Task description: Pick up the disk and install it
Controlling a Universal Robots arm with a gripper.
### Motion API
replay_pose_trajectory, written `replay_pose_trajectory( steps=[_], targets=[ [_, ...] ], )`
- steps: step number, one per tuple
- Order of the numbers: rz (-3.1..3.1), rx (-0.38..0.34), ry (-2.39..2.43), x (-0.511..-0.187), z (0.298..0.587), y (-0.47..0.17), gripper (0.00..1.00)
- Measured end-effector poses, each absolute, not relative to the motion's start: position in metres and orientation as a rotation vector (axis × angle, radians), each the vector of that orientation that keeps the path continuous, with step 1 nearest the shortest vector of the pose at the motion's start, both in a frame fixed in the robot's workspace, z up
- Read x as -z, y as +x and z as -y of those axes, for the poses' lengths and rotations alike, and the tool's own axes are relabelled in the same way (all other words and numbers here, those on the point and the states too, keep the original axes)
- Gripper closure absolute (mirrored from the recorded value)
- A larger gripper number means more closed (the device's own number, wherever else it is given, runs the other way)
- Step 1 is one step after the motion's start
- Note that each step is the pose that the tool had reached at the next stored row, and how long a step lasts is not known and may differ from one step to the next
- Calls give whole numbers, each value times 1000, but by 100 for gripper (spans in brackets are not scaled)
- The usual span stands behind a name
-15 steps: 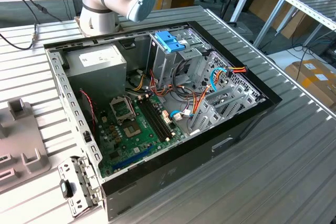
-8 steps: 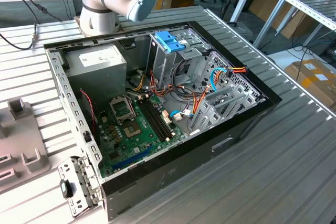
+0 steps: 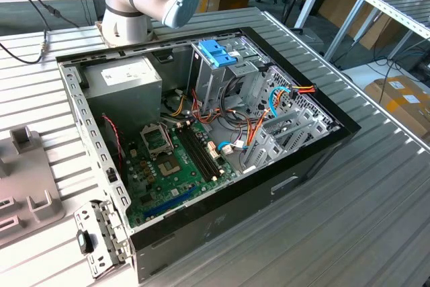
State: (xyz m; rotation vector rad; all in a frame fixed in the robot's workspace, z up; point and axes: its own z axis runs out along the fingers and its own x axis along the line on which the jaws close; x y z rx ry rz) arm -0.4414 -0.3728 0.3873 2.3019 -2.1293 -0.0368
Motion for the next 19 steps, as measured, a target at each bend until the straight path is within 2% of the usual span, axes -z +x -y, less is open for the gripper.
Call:
replay_pose_trajectory(
  steps=[1, 2, 3, 19],
  targets=[
    [2129, 37, 2302, -387, 373, -441, 46],
    [2129, 37, 2302, -387, 373, -441, 46],
    [2129, 37, 2302, -387, 373, -441, 40],
    [2278, 38, 2157, -385, 373, -441, 40]
  ],
)
